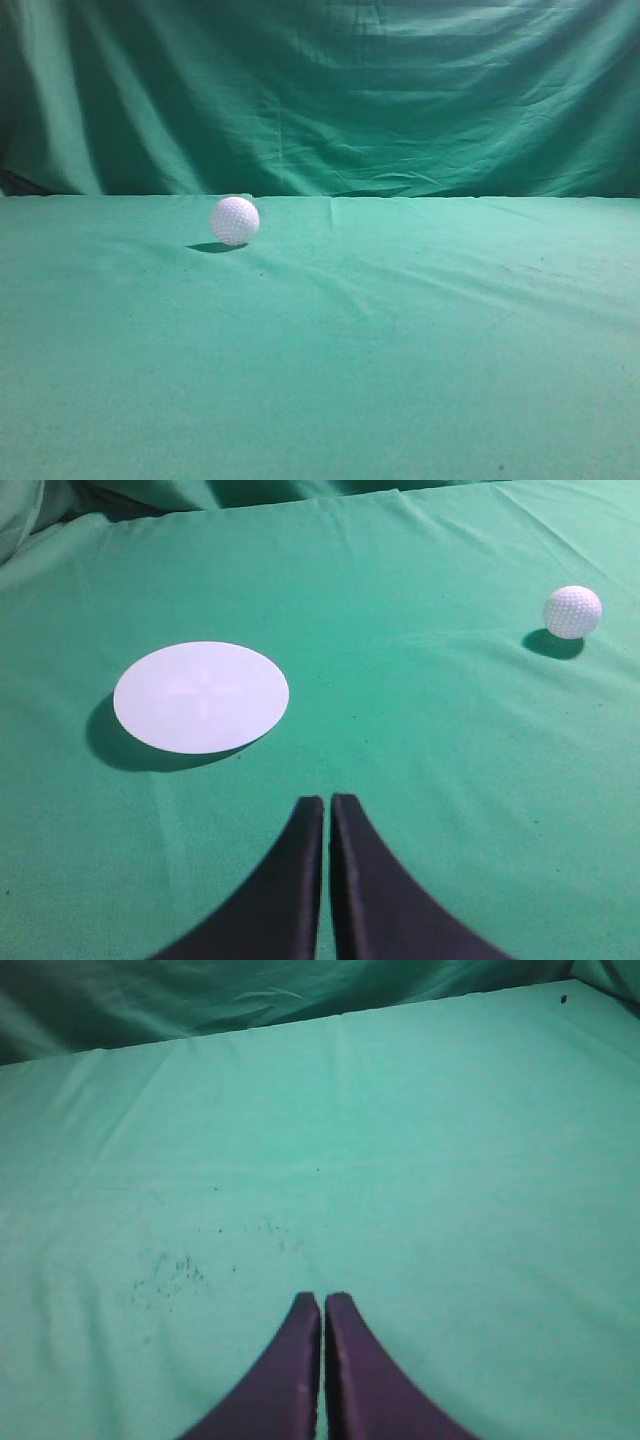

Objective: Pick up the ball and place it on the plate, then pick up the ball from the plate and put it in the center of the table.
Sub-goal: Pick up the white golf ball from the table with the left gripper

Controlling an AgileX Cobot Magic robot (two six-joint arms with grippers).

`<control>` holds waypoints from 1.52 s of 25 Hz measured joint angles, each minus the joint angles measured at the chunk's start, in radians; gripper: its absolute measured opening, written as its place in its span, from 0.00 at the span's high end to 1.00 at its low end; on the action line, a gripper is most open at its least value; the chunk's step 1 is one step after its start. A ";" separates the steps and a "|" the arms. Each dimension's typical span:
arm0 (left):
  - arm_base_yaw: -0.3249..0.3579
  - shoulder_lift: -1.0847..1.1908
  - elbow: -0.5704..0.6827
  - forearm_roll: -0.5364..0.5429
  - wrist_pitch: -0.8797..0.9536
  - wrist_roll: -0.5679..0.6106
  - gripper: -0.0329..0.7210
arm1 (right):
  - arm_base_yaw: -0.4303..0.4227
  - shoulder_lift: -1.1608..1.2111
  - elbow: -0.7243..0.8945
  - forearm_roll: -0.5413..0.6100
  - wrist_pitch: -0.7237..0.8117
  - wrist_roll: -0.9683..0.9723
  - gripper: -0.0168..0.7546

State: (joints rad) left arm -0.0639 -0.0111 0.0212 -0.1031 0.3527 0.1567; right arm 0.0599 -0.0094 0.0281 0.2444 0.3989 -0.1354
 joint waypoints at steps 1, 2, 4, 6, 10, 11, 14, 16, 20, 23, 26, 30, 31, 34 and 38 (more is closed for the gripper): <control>0.000 0.000 0.000 0.000 0.000 0.000 0.96 | 0.000 0.000 0.000 0.000 0.000 0.000 0.98; 0.000 0.000 0.000 0.000 0.000 0.000 0.96 | 0.000 0.000 0.000 0.000 0.000 0.000 0.98; 0.000 0.000 0.000 0.000 0.000 0.000 0.96 | 0.000 0.000 0.000 0.000 0.000 0.000 0.98; 0.000 0.000 0.000 0.000 0.000 0.000 0.96 | 0.000 0.000 0.000 0.000 0.000 0.000 0.98; 0.000 0.000 0.000 0.000 0.000 0.000 0.96 | 0.000 0.000 0.000 0.000 0.000 0.000 0.98; 0.000 0.000 0.000 0.000 0.000 0.000 0.96 | 0.000 0.000 0.000 0.000 0.000 0.000 0.98; 0.000 0.000 0.000 0.000 0.000 -0.002 0.96 | 0.000 0.000 0.000 0.000 0.000 0.000 0.98; 0.000 0.000 0.000 0.000 0.000 -0.002 0.96 | 0.000 0.000 0.000 0.000 0.000 0.000 0.98; 0.000 0.000 0.000 0.000 0.000 -0.002 0.96 | 0.000 0.000 0.000 0.000 0.000 0.000 0.98; 0.000 0.000 0.000 -0.013 -0.030 -0.002 0.96 | 0.000 0.000 0.000 0.000 0.000 0.000 0.98; 0.000 0.000 0.000 -0.092 -0.154 -0.002 0.96 | 0.000 0.000 0.000 0.000 0.000 0.000 0.98; 0.000 0.000 0.000 -0.130 -0.277 -0.002 0.96 | 0.000 0.000 0.000 0.000 0.000 0.000 0.98; 0.000 0.000 0.000 -0.134 -0.284 -0.002 0.96 | 0.000 0.000 0.000 0.000 0.000 0.000 0.98; 0.000 0.000 0.000 -0.140 -0.301 -0.002 0.96 | 0.000 0.000 0.000 0.000 0.000 0.000 0.98; 0.000 0.000 0.000 -0.141 -0.443 -0.004 0.96 | 0.000 0.000 0.000 0.000 0.000 0.000 0.98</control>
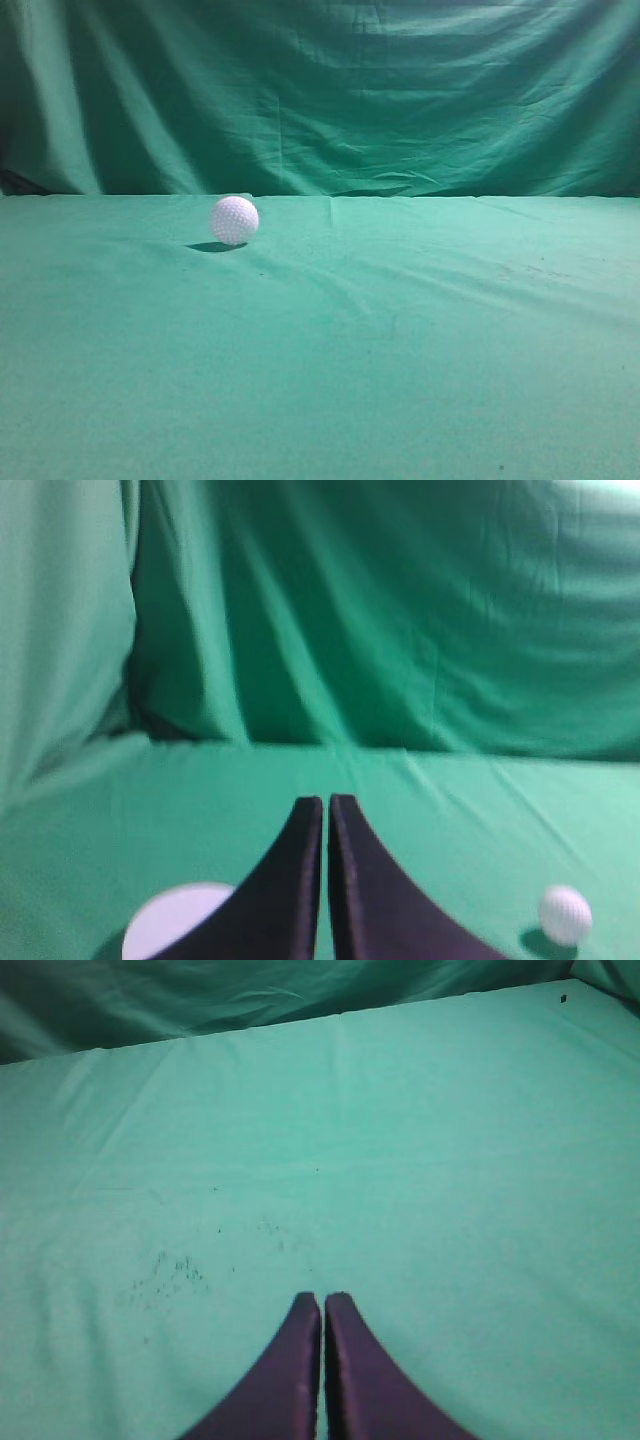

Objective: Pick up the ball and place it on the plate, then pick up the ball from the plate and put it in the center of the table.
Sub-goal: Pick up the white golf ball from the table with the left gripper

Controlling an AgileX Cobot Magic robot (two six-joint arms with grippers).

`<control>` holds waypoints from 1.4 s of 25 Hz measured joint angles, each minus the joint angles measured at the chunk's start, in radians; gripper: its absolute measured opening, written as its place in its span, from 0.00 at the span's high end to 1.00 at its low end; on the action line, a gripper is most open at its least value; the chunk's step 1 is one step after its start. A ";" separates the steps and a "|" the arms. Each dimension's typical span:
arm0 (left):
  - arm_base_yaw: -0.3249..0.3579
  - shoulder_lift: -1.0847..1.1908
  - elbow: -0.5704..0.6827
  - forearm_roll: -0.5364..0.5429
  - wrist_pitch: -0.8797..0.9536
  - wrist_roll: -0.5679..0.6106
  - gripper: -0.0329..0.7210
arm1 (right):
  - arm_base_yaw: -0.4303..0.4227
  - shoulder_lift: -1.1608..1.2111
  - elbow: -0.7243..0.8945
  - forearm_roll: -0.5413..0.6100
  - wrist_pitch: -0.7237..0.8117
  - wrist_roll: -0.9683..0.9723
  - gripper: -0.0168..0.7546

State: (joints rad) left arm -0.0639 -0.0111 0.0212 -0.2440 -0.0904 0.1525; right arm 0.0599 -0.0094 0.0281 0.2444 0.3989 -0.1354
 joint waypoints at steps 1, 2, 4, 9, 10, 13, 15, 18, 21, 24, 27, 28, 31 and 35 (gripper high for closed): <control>0.000 0.000 0.000 0.000 -0.017 -0.015 0.96 | 0.000 0.000 0.000 0.000 0.000 0.000 0.98; 0.000 0.000 0.000 0.000 -0.016 -0.033 0.96 | 0.000 0.000 0.000 0.000 0.000 0.000 0.98; 0.000 0.000 -0.030 0.000 0.030 -0.072 0.96 | 0.000 0.000 0.000 0.000 0.000 0.000 0.98; 0.000 0.051 -0.188 -0.002 0.179 -0.094 0.96 | 0.000 0.000 0.000 0.000 0.000 0.000 0.98; 0.000 0.072 -0.225 -0.006 0.223 -0.094 0.96 | 0.000 0.000 0.000 0.000 0.000 0.000 0.98; 0.000 0.151 -0.312 -0.034 0.349 -0.096 0.96 | 0.000 0.000 0.000 0.000 0.000 0.000 0.98; 0.000 0.194 -0.339 -0.053 0.378 -0.096 0.96 | 0.000 0.000 0.000 0.000 0.000 0.000 0.98; 0.000 0.211 -0.344 -0.060 0.382 -0.096 0.96 | 0.000 0.000 0.000 0.000 0.000 0.000 0.98; 0.000 0.213 -0.348 -0.062 0.375 -0.096 0.96 | 0.000 0.000 0.000 0.000 0.000 0.000 0.98; 0.000 0.235 -0.401 -0.062 0.429 -0.091 0.96 | 0.000 0.000 0.000 0.000 0.000 0.000 0.98; 0.000 0.330 -0.511 -0.064 0.582 0.023 0.96 | 0.000 0.000 0.000 0.000 0.000 0.000 0.98; 0.000 0.376 -0.551 -0.069 0.628 0.081 0.96 | 0.000 0.000 0.000 0.000 0.000 0.000 0.98; -0.015 0.503 -0.629 -0.079 0.711 0.181 0.96 | 0.000 0.000 0.000 0.000 0.000 0.000 0.98; -0.101 0.689 -0.691 -0.083 0.742 0.205 0.96 | 0.000 0.000 0.000 0.002 0.000 0.000 0.98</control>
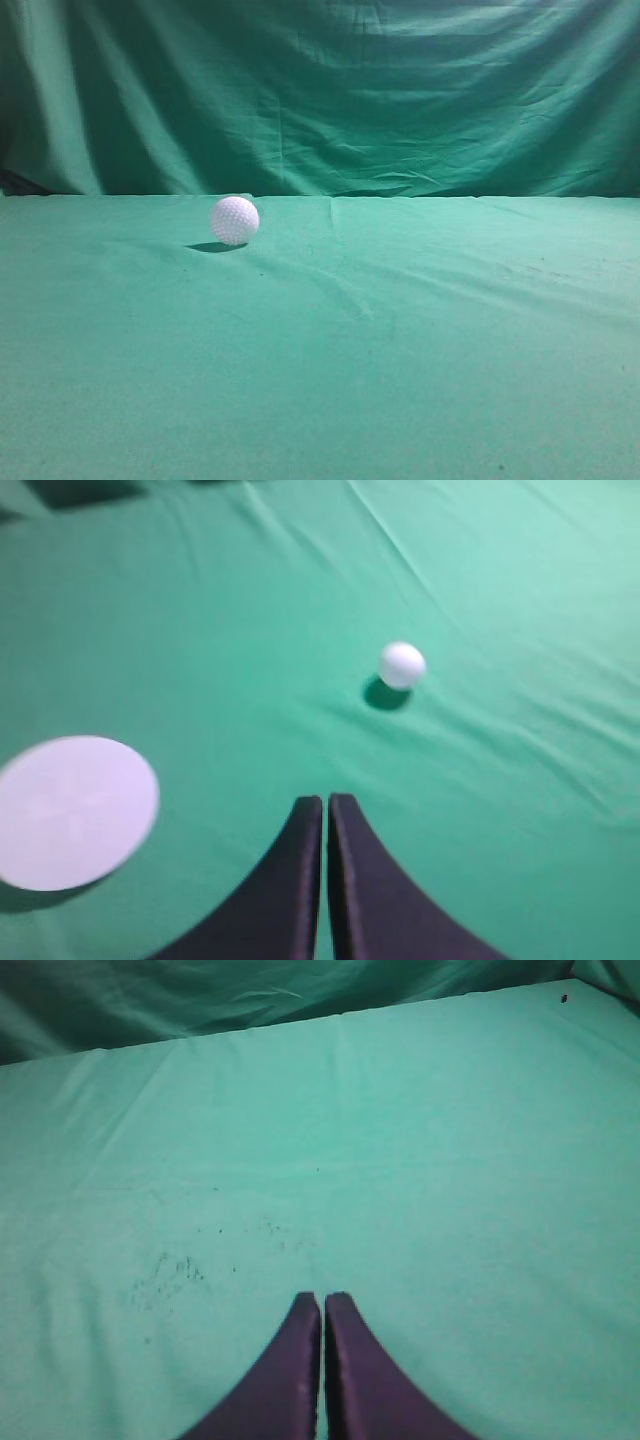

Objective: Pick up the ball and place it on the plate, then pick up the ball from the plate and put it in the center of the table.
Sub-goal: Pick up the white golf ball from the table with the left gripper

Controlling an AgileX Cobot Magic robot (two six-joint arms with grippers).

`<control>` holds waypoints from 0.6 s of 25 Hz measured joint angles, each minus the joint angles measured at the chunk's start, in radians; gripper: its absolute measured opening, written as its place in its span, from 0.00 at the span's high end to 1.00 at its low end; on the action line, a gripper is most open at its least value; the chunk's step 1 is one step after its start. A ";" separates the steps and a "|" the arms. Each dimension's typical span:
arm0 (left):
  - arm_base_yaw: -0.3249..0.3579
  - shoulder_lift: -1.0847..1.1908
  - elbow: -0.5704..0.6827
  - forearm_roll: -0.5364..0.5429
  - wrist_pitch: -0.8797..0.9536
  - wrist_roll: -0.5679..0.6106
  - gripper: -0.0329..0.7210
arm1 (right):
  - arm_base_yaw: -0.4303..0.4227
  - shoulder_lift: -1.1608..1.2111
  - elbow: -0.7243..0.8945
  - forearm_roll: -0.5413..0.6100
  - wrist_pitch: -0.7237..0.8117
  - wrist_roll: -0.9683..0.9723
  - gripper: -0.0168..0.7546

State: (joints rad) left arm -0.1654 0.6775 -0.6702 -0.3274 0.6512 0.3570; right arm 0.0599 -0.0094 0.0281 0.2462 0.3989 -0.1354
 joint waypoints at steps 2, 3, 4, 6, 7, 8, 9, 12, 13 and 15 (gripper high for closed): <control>-0.055 0.113 -0.032 0.000 0.005 0.005 0.96 | 0.000 0.000 0.000 0.000 0.000 0.000 0.98; -0.088 0.162 -0.052 0.000 0.007 0.005 0.96 | 0.000 0.000 0.000 0.000 0.000 0.000 0.98; -0.116 0.223 -0.069 0.000 0.007 0.005 0.96 | 0.000 0.000 0.000 0.000 0.000 0.000 0.98; -0.182 0.337 -0.118 0.012 0.005 0.005 0.96 | 0.000 0.000 0.000 0.000 0.000 0.000 0.98; -0.209 0.401 -0.142 0.023 0.003 0.005 0.96 | 0.000 0.000 0.000 0.000 0.000 0.000 0.98; -0.227 0.464 -0.174 0.033 0.001 0.003 0.96 | 0.000 0.000 0.000 0.000 0.000 0.000 0.98; -0.243 0.527 -0.209 0.037 0.001 0.003 0.96 | 0.000 0.000 0.000 0.000 0.000 0.000 0.98; -0.265 0.693 -0.317 0.044 0.001 -0.009 0.96 | 0.000 0.000 0.000 0.000 0.000 0.000 0.98; -0.267 0.738 -0.356 0.048 0.001 -0.011 0.96 | 0.000 0.000 0.000 0.000 0.000 0.000 0.98; -0.268 0.836 -0.425 0.049 0.005 -0.011 0.96 | 0.000 0.000 0.000 0.000 0.000 0.000 0.98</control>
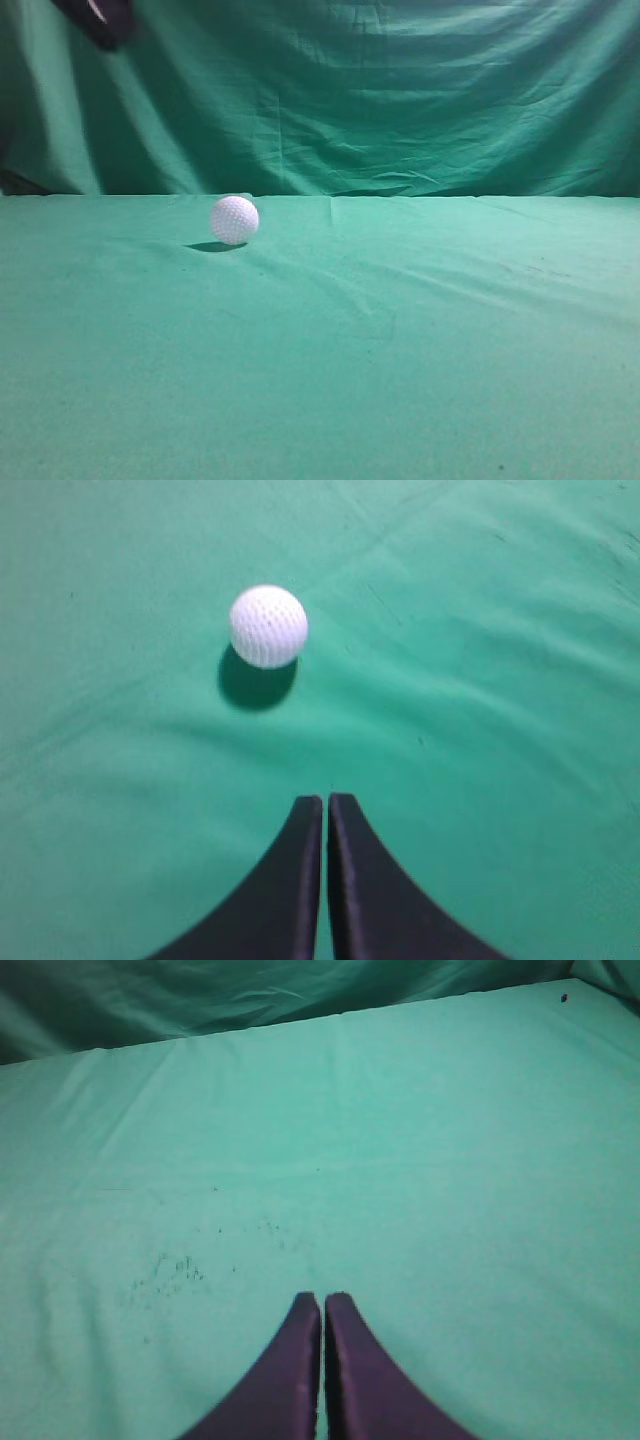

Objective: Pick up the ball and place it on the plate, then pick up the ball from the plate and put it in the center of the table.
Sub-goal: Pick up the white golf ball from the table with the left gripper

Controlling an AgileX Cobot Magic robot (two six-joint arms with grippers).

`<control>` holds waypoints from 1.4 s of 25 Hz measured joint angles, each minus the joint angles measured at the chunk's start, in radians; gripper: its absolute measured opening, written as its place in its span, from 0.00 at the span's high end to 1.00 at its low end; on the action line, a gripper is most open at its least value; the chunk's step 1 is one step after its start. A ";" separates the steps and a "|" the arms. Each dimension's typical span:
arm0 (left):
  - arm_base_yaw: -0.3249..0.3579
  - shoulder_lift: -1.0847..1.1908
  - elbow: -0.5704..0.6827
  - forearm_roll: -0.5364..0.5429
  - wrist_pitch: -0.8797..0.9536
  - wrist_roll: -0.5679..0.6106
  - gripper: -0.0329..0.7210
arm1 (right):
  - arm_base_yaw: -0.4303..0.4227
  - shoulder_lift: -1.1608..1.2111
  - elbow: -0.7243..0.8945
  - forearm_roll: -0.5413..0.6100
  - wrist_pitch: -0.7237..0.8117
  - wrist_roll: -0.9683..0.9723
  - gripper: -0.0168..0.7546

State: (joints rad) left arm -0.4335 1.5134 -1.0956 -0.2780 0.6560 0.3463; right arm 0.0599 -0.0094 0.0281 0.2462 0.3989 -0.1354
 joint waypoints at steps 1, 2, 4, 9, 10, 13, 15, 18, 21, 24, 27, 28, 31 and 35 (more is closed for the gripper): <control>0.000 0.044 -0.034 0.000 0.002 -0.001 0.96 | 0.000 0.000 0.000 0.000 0.000 0.000 0.98; 0.000 0.079 -0.061 0.000 0.004 -0.001 0.96 | 0.000 0.000 0.000 0.000 0.000 0.000 0.98; 0.000 0.155 -0.120 0.003 0.007 -0.001 0.96 | 0.000 0.000 0.000 0.000 0.000 0.000 0.98; 0.000 0.297 -0.234 0.005 0.007 -0.003 0.63 | 0.000 0.000 0.000 0.000 0.000 0.000 0.98; 0.000 0.318 -0.248 0.003 0.007 -0.002 0.53 | 0.000 0.000 0.000 0.000 0.000 0.000 0.98; 0.000 0.366 -0.283 -0.005 0.007 -0.002 0.18 | 0.000 0.000 0.000 0.000 0.000 0.000 0.98; 0.000 0.397 -0.303 -0.012 0.004 -0.002 0.09 | 0.000 0.000 0.000 0.000 0.000 0.000 0.98; 0.000 0.438 -0.329 -0.016 0.002 -0.002 0.10 | 0.000 0.000 0.000 0.000 0.000 0.000 0.98; 0.000 0.484 -0.359 -0.018 0.001 -0.002 0.19 | 0.000 0.000 0.000 0.000 0.000 0.000 0.98; 0.000 0.518 -0.379 -0.018 0.001 -0.002 0.19 | 0.000 0.000 0.000 0.000 0.000 0.000 0.98; 0.000 0.544 -0.400 -0.003 0.001 -0.002 0.19 | 0.000 0.000 0.000 0.000 0.000 0.000 0.98; 0.000 0.552 -0.406 0.006 0.001 -0.002 0.19 | 0.000 0.000 0.000 0.000 0.000 0.000 0.98; 0.000 0.568 -0.410 0.015 0.001 -0.002 0.19 | 0.000 0.000 0.000 0.000 0.000 0.000 0.98; 0.000 0.572 -0.410 0.029 0.001 -0.002 0.32 | 0.000 0.000 0.000 0.000 0.000 0.000 0.98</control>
State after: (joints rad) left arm -0.4335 2.0850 -1.5056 -0.2490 0.6566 0.3438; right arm 0.0599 -0.0094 0.0281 0.2462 0.3989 -0.1354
